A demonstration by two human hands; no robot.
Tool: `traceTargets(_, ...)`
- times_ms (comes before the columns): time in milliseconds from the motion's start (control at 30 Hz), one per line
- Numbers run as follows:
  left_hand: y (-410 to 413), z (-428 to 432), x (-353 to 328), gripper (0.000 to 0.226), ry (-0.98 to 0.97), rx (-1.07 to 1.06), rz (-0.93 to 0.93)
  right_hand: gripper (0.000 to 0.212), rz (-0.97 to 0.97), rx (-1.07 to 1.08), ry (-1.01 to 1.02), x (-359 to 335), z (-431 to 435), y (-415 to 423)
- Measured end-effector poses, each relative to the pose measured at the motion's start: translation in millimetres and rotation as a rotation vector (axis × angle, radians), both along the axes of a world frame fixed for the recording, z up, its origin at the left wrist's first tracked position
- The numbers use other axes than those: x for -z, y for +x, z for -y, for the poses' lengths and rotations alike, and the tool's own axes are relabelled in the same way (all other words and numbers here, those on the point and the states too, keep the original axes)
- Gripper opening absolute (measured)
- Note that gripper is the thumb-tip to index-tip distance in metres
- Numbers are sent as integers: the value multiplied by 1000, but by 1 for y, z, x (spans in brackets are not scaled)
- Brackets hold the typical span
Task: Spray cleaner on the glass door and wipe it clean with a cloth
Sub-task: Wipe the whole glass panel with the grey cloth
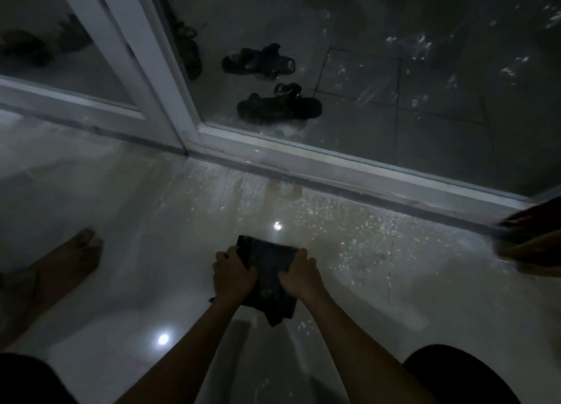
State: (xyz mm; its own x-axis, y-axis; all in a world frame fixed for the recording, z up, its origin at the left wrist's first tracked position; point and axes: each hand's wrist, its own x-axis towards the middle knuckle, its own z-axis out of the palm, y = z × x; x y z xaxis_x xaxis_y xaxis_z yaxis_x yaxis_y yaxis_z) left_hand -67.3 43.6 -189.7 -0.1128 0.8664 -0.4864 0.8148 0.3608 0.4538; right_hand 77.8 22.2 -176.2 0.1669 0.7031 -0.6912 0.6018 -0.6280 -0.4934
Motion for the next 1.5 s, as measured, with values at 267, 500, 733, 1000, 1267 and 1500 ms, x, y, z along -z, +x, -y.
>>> traceTargets(267,-8,-4,0,51,-24,-78,264,37,-124,295,3,10,-7,3)
traceTargets(500,-9,-9,-12,31,-144,-207,344,32,-292,302,24,-6,-11,0)
traceTargets(733,8,-42,-85,34,-94,-426,607,22,-602,611,102,-70,-22,12)
traceTargets(1000,23,-55,-244,31,11,-337,718,25,-923,743,176,-236,-19,22)
traceTargets(1267,42,-45,-439,58,249,-26,522,27,-952,960,156,-442,-17,33)
traceTargets(1500,56,17,-583,56,548,670,388,28,-892,1076,76,-606,5,28)
